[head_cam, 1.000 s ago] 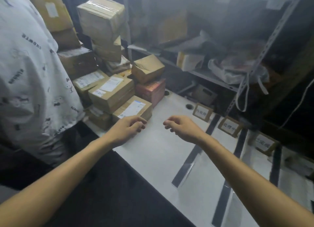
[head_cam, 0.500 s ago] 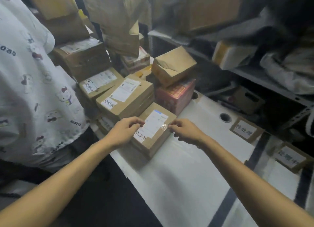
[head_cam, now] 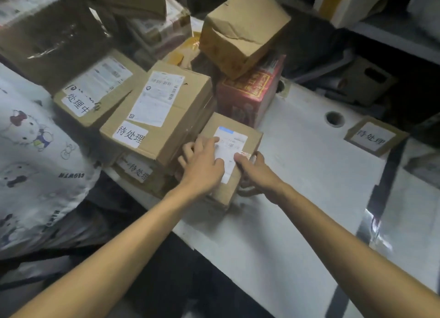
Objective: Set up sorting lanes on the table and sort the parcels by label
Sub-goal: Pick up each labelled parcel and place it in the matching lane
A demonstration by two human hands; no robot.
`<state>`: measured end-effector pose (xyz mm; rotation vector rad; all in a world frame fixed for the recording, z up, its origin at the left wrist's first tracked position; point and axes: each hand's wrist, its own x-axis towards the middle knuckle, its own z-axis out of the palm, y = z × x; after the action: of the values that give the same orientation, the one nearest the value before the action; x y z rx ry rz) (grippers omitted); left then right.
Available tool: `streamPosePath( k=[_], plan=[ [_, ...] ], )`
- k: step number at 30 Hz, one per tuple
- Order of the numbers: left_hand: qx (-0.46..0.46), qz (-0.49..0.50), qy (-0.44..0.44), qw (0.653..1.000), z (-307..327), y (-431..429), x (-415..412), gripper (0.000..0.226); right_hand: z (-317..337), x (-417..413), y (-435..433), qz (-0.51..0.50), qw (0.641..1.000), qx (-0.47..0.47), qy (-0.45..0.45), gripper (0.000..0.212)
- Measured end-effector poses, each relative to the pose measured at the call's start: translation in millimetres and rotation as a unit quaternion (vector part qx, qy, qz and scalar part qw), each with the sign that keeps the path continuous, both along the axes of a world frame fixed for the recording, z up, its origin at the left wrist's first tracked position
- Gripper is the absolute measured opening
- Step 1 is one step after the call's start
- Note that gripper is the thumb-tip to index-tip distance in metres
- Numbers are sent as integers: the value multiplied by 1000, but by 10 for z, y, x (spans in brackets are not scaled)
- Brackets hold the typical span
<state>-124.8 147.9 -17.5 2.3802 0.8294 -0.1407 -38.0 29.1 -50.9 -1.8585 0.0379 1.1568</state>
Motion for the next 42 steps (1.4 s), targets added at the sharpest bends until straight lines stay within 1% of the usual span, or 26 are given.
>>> streamPosePath(
  k=[3,5,8,9,11,13,15,18,20,23,25,28,31,33,35,38,42],
  plan=[
    [-21,24,-3,999,46,-24,21,63,-79,-145,61,-53,998,25,-9,60],
    [-54,47,-19,997,91,-34,46,58,-137,-197,70,-92,995,41,-27,63],
    [-104,67,-35,992,102,31,108,52,-171,-241,26,-124,990,58,-42,51],
    [-118,64,-37,990,96,62,113,53,-180,-247,4,-136,988,60,-48,53],
    [-148,71,-50,985,85,143,117,54,-202,-249,-36,-164,982,68,-61,68],
    [-158,66,-69,983,60,182,102,43,-305,-247,-78,-185,977,84,-64,76],
    [-177,59,-87,978,21,162,88,31,-317,-290,-102,-216,969,105,-60,75],
    [-226,63,-128,964,42,93,46,22,-228,-388,-132,-255,951,163,-59,70],
    [-253,75,-153,952,101,70,6,31,-127,-406,-184,-257,945,192,-69,73],
    [-250,70,-175,950,159,85,-56,43,95,-390,-353,-208,949,200,-124,67],
    [-257,50,-198,945,214,104,-84,45,286,-386,-499,-187,953,184,-151,75],
    [-284,2,-246,927,391,100,-124,49,572,-395,-726,-214,935,209,-189,81],
    [-344,-47,-244,905,630,14,-119,72,859,-442,-908,-230,915,261,-203,72],
    [-406,-82,-235,879,797,-93,-107,81,1035,-511,-1008,-237,903,290,-212,64],
    [-431,-110,-251,860,929,-221,-96,81,1192,-599,-1095,-252,890,306,-224,62],
    [-446,-127,-274,842,1100,-456,-100,77,1382,-715,-1238,-288,870,323,-235,67],
    [-463,-137,-291,826,1266,-774,-98,83,1524,-817,-1506,-313,852,338,-249,67]
  ],
)
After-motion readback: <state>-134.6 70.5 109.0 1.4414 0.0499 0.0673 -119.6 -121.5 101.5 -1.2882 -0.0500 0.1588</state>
